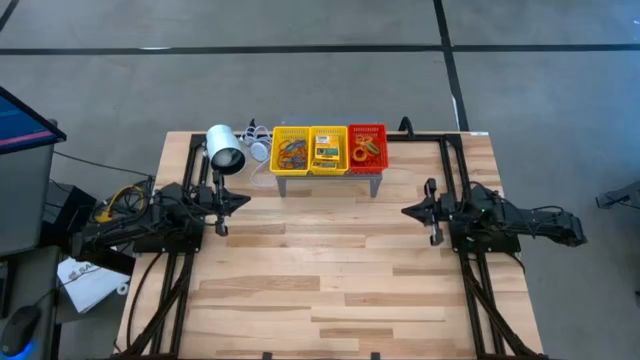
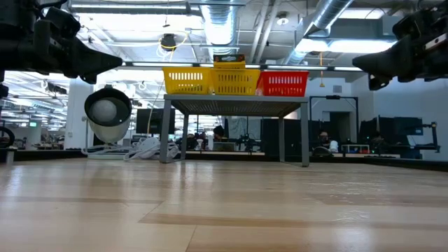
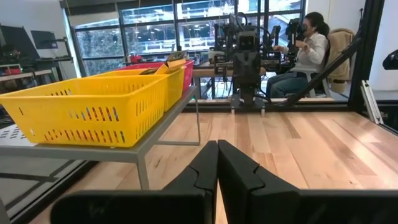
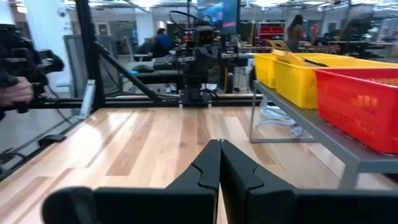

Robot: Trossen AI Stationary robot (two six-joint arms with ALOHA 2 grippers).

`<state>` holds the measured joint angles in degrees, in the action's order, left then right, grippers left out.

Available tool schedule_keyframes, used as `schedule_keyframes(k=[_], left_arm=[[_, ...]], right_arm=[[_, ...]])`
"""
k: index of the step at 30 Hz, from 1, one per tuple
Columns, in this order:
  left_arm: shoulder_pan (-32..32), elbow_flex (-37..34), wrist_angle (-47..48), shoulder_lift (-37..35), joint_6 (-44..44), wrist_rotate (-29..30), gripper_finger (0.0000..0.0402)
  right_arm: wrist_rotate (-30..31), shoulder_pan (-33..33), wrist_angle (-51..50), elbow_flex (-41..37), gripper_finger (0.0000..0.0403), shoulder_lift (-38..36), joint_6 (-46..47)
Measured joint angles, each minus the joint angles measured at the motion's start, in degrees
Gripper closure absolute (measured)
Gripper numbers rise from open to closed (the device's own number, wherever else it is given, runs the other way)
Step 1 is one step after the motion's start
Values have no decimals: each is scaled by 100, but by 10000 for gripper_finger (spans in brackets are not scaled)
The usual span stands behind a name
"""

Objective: Pick & Place Office Desk Supplies
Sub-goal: Return to Home Position

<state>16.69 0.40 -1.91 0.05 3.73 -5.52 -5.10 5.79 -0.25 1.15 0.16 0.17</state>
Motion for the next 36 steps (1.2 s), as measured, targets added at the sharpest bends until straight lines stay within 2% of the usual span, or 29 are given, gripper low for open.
schedule_keyframes(k=[6, 24, 36], left_arm=[[0, 2, 12, 1, -11, 0, 399], [0, 2, 23, 4, -13, -2, 399], [-2, -7, -293, 4, 33, -33, 399]], right_arm=[[363, -1, -74, 2, 403, 36, 139], [363, -8, -72, 2, 403, 96, 333], [363, -8, -70, 0, 403, 98, 333]])
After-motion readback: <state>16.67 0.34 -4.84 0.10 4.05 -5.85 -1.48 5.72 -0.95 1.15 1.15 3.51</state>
